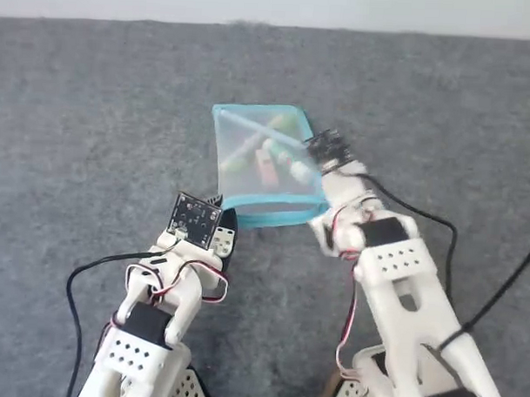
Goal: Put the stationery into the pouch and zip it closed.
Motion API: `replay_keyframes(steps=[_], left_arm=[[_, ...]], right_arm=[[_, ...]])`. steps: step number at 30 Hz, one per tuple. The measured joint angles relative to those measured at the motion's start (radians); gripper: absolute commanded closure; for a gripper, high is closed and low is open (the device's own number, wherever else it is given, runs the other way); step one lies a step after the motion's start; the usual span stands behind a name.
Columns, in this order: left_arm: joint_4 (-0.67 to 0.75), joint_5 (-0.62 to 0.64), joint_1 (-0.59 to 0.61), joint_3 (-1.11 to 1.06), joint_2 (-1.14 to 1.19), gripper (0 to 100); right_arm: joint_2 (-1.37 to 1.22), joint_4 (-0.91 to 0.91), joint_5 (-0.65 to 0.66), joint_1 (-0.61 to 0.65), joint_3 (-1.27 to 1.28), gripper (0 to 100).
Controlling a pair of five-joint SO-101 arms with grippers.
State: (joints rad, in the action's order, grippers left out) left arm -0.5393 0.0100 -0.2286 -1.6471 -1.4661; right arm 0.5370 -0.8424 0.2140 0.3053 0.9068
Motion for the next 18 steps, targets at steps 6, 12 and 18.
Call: replay_keyframes(steps=[6, 12, 18], left_arm=[[0.0, 0.0, 0.0, 0.0, 0.0, 99], [0.0, 0.0, 0.002, 0.0, 0.0, 99], [0.0, 0.0, 0.003, 0.0, 0.0, 99]], right_arm=[[-0.155, 0.081, -0.005, 0.026, 0.0, 83.2], [-0.288, 0.288, -0.144, 0.057, 0.0, 83.2], [-0.327, 0.466, -0.169, 0.058, 0.002, 83.5]])
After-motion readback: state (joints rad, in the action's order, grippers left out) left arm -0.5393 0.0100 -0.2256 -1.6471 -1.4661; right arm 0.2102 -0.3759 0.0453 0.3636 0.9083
